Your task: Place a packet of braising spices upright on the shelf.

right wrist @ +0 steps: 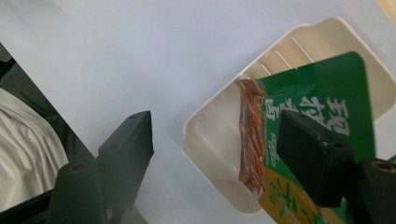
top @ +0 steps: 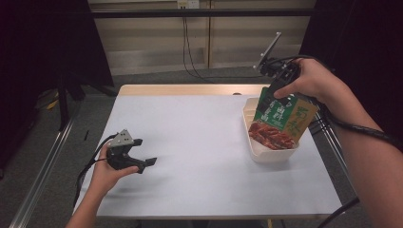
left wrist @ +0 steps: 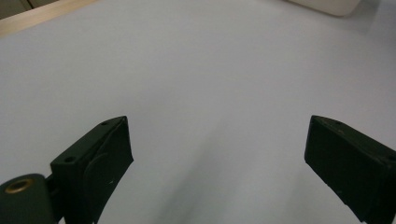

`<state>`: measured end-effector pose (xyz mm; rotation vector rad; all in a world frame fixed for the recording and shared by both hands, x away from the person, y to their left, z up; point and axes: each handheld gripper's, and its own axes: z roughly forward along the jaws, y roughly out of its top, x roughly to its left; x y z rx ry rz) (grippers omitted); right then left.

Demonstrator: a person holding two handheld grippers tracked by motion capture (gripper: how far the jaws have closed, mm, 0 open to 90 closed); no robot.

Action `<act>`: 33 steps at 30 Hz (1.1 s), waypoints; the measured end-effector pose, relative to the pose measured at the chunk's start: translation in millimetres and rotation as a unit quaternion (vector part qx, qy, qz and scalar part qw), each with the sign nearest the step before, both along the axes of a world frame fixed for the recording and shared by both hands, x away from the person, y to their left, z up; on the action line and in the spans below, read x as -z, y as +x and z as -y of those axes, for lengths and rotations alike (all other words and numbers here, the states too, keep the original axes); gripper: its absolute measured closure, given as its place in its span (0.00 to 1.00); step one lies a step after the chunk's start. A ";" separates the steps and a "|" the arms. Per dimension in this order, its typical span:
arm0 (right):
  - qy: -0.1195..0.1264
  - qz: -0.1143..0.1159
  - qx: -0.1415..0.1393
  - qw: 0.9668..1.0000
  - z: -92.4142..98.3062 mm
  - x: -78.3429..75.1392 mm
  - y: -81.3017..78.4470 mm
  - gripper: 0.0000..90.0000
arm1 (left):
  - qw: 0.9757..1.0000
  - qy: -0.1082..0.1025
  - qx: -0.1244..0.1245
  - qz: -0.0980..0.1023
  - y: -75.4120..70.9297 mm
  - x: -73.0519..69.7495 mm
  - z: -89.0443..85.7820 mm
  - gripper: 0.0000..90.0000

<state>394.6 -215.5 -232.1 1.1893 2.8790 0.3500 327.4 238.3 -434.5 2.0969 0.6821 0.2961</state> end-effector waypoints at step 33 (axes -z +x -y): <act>0.000 -0.018 -0.091 0.996 -49.0 116.9 -19.8 0.23 | 1.000 0.010 -0.003 -0.002 1.0 1.1 -2.5 0.08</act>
